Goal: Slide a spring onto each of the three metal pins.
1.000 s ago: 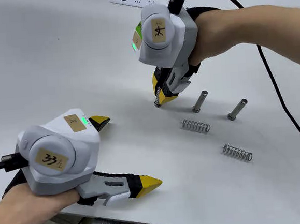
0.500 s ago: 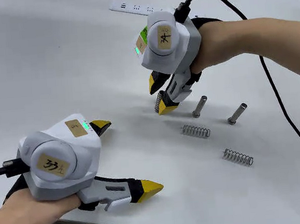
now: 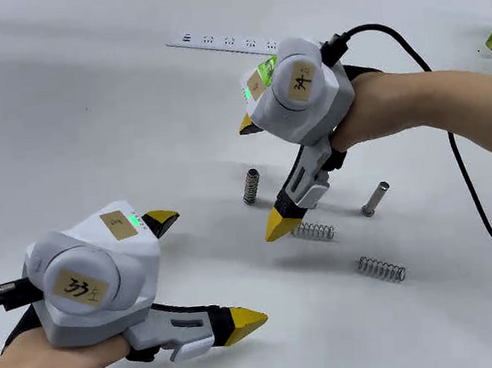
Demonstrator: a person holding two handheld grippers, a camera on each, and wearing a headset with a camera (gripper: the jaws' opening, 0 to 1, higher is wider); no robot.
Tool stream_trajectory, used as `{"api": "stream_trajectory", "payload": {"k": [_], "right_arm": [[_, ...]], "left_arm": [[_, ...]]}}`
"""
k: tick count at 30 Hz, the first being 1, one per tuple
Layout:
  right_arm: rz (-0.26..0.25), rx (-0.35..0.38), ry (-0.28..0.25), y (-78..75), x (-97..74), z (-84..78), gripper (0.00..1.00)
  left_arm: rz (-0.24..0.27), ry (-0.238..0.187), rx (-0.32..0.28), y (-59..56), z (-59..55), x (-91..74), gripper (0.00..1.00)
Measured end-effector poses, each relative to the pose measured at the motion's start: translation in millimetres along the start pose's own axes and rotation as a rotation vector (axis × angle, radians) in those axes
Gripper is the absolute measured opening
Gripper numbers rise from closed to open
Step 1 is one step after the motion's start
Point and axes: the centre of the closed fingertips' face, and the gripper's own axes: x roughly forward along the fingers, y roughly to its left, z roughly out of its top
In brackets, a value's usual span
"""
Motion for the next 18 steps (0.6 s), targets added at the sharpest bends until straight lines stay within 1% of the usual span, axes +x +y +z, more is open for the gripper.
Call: {"api": "stream_trajectory", "payload": {"k": [4, 5, 7, 8, 9, 10, 12, 14, 15, 18], "right_arm": [[-0.031, 0.054, -0.037, 4.6, -8.6, -2.3, 0.99], [-0.046, 0.08, -0.056, 4.1, -10.1, -2.9, 0.99], [-0.083, 0.094, -0.071, 0.6, -14.0, -7.8, 0.99], [-0.092, 0.106, -0.087, 1.0, -16.5, -8.8, 0.99], [-0.108, 0.146, -0.106, 1.3, -21.3, -11.6, 0.99], [-0.117, 0.167, -0.118, 1.7, -24.9, -14.0, 0.99], [-0.144, 0.208, -0.15, 4.5, -33.5, -19.0, 0.99], [-0.156, 0.234, -0.156, 9.9, -40.3, -24.7, 0.99], [-0.173, 0.255, -0.169, 11.9, -44.7, -28.5, 0.99], [-0.202, 0.305, -0.19, 19.6, -54.3, -38.8, 0.99]], "left_arm": [[-0.001, -0.005, 0.011, -0.1, 5.2, -0.2, 0.97], [-0.001, -0.005, 0.015, 0.3, 6.5, 0.0, 0.97], [0.0, -0.006, 0.022, 0.8, 8.4, 0.4, 0.97], [0.002, -0.006, 0.028, 1.3, 9.0, 0.5, 0.97], [0.003, -0.006, 0.03, 1.6, 9.8, 0.5, 0.97], [0.002, -0.007, 0.03, 1.7, 10.6, 0.4, 0.97], [0.003, -0.008, 0.036, 1.8, 12.0, 0.6, 0.97], [0.004, -0.005, 0.04, 2.0, 11.9, 0.7, 0.97], [0.003, -0.001, 0.041, 1.8, 11.4, 0.6, 0.97], [0.0, 0.0, 0.041, 1.8, 11.2, 0.7, 0.97]]}}
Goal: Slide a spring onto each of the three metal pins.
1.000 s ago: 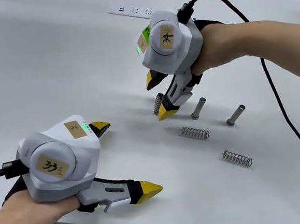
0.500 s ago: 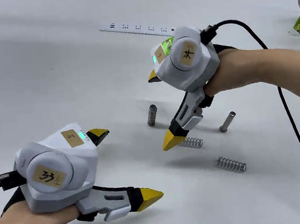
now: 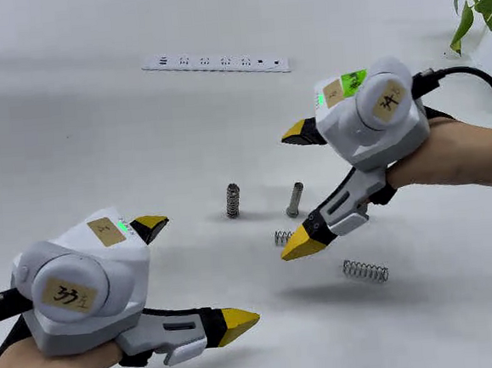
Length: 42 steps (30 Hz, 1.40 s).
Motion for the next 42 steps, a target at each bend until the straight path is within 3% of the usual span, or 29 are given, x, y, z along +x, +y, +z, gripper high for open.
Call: {"api": "stream_trajectory", "payload": {"k": [3, 12, 18, 30, 32, 42], "right_arm": [[-0.028, 0.063, -0.034, 5.3, -12.0, -7.5, 0.99], [-0.104, 0.176, -0.036, 28.2, -41.0, -44.3, 0.99], [-0.154, 0.254, -0.054, 31.2, -53.6, -64.3, 0.98], [-0.208, 0.332, -0.027, 42.9, -79.4, -106.4, 0.98], [-0.213, 0.344, -0.022, 38.0, -84.4, -117.7, 0.97], [-0.226, 0.375, -0.024, 50.2, -84.6, -120.9, 0.97]], "left_arm": [[0.002, 0.01, 0.009, 1.4, -1.8, -0.1, 0.97], [-0.007, 0.024, 0.016, 4.1, -3.8, 1.0, 0.95], [-0.013, 0.044, 0.026, 4.6, -7.5, 3.9, 0.93], [-0.045, 0.085, 0.049, 1.9, -15.8, 7.6, 0.93], [-0.052, 0.087, 0.055, 1.4, -15.3, 9.6, 0.93], [-0.092, 0.103, 0.091, -1.9, -7.7, 23.7, 0.89]]}}
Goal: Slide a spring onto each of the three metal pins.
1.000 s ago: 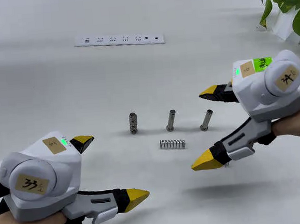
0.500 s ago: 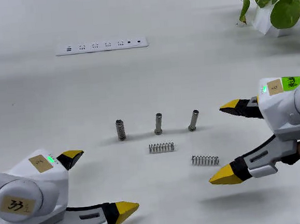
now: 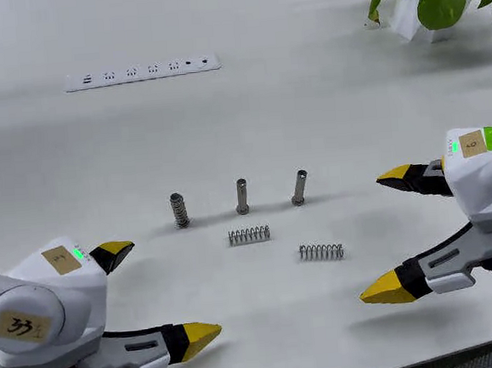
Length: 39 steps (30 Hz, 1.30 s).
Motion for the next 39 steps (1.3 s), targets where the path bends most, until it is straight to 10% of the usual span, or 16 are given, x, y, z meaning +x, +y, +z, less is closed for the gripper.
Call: {"api": "stream_trajectory", "payload": {"k": [11, 19, 39], "right_arm": [[-0.01, 0.034, -0.005, 9.3, -5.4, -9.0, 0.96], [-0.021, 0.069, -0.004, 9.8, -9.5, -17.6, 0.96], [-0.037, 0.115, -0.037, 10.1, -12.2, -26.6, 0.95]], "left_arm": [[-0.104, 0.034, 0.119, -11.4, 25.6, 27.3, 0.7], [-0.158, 0.143, 0.18, -15.2, 34.3, 52.8, 0.5], [-0.147, 0.286, 0.231, -9.9, 28.0, 81.8, 0.27]]}}
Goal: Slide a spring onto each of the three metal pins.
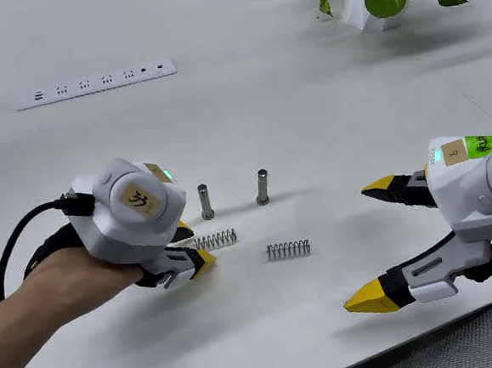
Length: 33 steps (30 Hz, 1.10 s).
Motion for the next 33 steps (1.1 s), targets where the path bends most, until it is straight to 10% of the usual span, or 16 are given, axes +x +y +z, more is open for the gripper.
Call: {"api": "stream_trajectory", "payload": {"k": [18, 33], "right_arm": [[-0.006, 0.028, -0.029, 0.9, -0.8, 0.4, 0.94], [0.013, 0.022, -0.033, 6.5, 6.0, 4.9, 0.93]], "left_arm": [[-0.033, 0.092, -0.044, 7.4, 0.8, 5.4, 0.18], [-0.029, 0.109, 0.05, 3.2, -1.8, 3.5, 0.11]]}}
